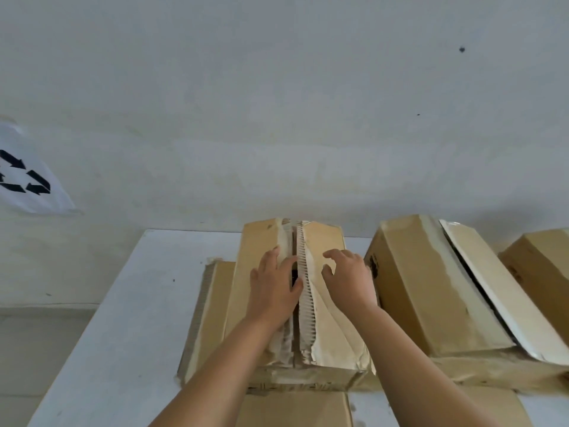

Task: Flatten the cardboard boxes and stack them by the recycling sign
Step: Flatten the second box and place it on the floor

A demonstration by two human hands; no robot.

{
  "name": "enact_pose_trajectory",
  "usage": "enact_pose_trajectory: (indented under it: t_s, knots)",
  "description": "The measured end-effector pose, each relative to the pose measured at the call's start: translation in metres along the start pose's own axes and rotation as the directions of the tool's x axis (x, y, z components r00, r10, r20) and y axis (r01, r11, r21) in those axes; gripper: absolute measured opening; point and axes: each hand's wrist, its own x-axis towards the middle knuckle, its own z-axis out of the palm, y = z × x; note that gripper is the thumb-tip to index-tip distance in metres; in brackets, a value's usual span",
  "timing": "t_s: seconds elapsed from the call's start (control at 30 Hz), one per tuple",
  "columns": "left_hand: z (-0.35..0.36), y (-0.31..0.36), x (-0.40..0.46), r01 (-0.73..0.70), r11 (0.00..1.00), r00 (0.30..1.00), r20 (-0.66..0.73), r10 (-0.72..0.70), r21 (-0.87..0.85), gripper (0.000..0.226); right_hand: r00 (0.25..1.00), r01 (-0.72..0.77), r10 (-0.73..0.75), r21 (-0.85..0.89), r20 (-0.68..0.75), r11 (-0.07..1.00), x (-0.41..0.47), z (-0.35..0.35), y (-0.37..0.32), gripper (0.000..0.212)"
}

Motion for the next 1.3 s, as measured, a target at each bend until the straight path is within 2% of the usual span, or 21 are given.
enact_pose_trajectory:
  t_s: [0.13,0.27,0.33,0.5,0.6,0.77,0.87,0.97,1.1,1.17,1.23,1.3]
  knots:
    - [-0.003,-0.007,-0.007,0.04,0.999,0.999,0.029,-0.039,-0.013,0.053,0.997,-0.046,0.047,-0.022,0.066,0.999,-0.005,0.013,-0.002,0.04]
    - [-0.04,-0.012,-0.008,0.092,0.967,0.994,-0.04,-0.105,-0.238,0.049,0.986,-0.035,0.048,-0.081,0.159,0.996,-0.01,0.025,-0.015,0.064]
    - [-0.067,-0.019,-0.009,0.072,0.959,0.991,-0.088,-0.099,-0.273,0.046,0.976,-0.034,0.062,-0.138,0.206,0.99,-0.01,0.028,-0.024,0.072]
    - [-0.115,-0.047,-0.018,0.162,0.924,0.967,-0.133,-0.219,-0.346,0.044,0.963,-0.059,0.095,-0.146,0.253,0.988,-0.01,0.037,-0.041,0.07]
    - [-0.129,-0.071,-0.022,0.182,0.951,0.962,-0.155,-0.225,-0.251,0.047,0.973,-0.057,0.072,-0.074,0.221,0.996,-0.008,0.032,-0.044,0.062]
    - [-0.142,-0.108,-0.017,0.253,0.964,0.963,-0.115,-0.243,0.081,0.047,0.991,-0.054,0.017,0.274,0.135,0.96,-0.003,-0.013,-0.029,0.047]
    - [-0.139,-0.119,-0.016,0.24,0.965,0.967,-0.116,-0.228,0.104,0.041,0.995,-0.091,0.066,0.38,0.078,0.92,0.0,-0.048,-0.003,0.041]
    - [-0.126,-0.119,-0.018,0.229,0.961,0.971,-0.11,-0.214,0.152,0.042,0.996,-0.092,0.085,0.336,0.038,0.937,0.0,-0.072,0.02,0.044]
    - [-0.093,-0.114,-0.029,0.053,0.9,0.996,0.038,-0.077,0.432,0.043,0.992,-0.125,0.122,0.145,0.029,0.982,0.0,-0.081,0.045,0.053]
    - [-0.077,-0.116,-0.032,0.015,0.91,0.992,0.106,-0.065,0.414,0.049,0.988,-0.155,0.154,0.021,0.024,0.988,-0.001,-0.08,0.057,0.058]
    - [-0.063,-0.113,-0.034,0.04,0.945,0.985,0.146,-0.092,0.326,0.055,0.984,-0.163,0.17,-0.123,0.051,0.979,-0.003,-0.074,0.069,0.057]
    - [-0.05,-0.108,-0.035,0.073,0.959,0.983,0.143,-0.116,0.275,0.06,0.983,-0.093,0.139,-0.319,0.122,0.943,-0.007,-0.065,0.077,0.056]
